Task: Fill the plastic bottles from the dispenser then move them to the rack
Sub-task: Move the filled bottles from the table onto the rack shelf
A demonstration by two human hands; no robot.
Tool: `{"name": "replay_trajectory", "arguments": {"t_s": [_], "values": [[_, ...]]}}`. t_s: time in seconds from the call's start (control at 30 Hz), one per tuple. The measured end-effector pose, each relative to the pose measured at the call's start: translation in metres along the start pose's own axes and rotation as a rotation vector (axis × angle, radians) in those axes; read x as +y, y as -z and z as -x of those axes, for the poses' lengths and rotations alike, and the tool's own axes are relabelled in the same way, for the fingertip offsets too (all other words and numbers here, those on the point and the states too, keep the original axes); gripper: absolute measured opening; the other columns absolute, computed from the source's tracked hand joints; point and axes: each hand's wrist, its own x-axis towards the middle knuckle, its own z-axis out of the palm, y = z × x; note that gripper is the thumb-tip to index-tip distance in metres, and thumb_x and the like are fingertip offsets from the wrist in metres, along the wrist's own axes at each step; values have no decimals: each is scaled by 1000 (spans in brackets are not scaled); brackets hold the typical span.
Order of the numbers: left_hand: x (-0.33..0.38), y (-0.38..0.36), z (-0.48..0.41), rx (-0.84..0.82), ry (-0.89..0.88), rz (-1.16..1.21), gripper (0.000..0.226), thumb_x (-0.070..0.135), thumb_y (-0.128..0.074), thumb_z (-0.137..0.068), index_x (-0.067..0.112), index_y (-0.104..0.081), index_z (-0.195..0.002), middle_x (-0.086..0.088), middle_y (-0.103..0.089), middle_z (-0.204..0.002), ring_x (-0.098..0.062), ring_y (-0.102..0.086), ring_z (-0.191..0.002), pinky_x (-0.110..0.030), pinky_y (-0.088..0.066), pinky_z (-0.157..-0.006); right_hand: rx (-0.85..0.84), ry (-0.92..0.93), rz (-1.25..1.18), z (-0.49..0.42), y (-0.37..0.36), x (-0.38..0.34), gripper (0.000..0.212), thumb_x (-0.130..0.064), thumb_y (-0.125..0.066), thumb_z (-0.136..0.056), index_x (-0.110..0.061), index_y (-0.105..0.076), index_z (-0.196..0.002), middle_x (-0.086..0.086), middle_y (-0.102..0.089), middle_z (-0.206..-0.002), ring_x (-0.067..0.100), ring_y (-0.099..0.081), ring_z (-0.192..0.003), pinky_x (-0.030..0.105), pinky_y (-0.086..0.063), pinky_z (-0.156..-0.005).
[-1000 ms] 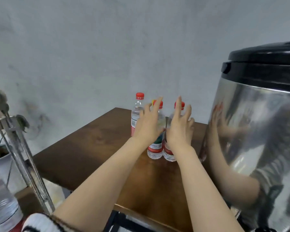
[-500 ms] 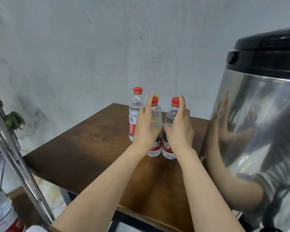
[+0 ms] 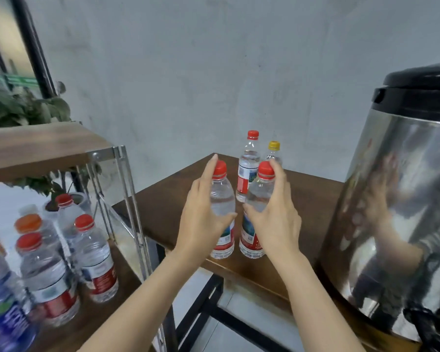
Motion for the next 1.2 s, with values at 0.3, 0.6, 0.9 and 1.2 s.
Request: {"name": "replay_trajectory", "arguments": {"t_s": [0.3,0.6,0.9,1.2], "values": [[7,119,69,129,15,-187,122,5,-88,-67,57,-9,-144,44,-25,-137,19,-26,-132,-1,-25,-104,-209,120,-231,66,-16,-72,99,-24,-81,-80,-51,-12,-145,-13,-39,-146,11,-47,-130,34,-47,-94],[-4,204,123,269,148,-348,118,12,-90,-66,47,-16,-151,20,-38,-150,1,-36,-138,-18,-35,-109,-406,254,-425,118,-68,-145,97,-28,-82,-78,-41,-18,-149,-13,-38,-149,-7,-35,-118,22,-40,-90],[-40,256,168,350,283,-410,112,16,-89,-68,47,-18,-148,51,-24,-129,30,-25,-121,1,-29,-97,-529,361,-417,167,-130,-186,98,-27,-83,-79,-39,-16,-149,-8,-43,-149,11,-57,-119,20,-50,-80],[-71,282,198,429,418,-435,113,15,-89,-70,67,-16,-139,28,-43,-135,-1,-44,-126,-24,-46,-94,-623,374,-460,198,-173,-199,100,-24,-83,-79,-41,-14,-149,-11,-35,-155,14,-49,-132,32,-53,-89]]}}
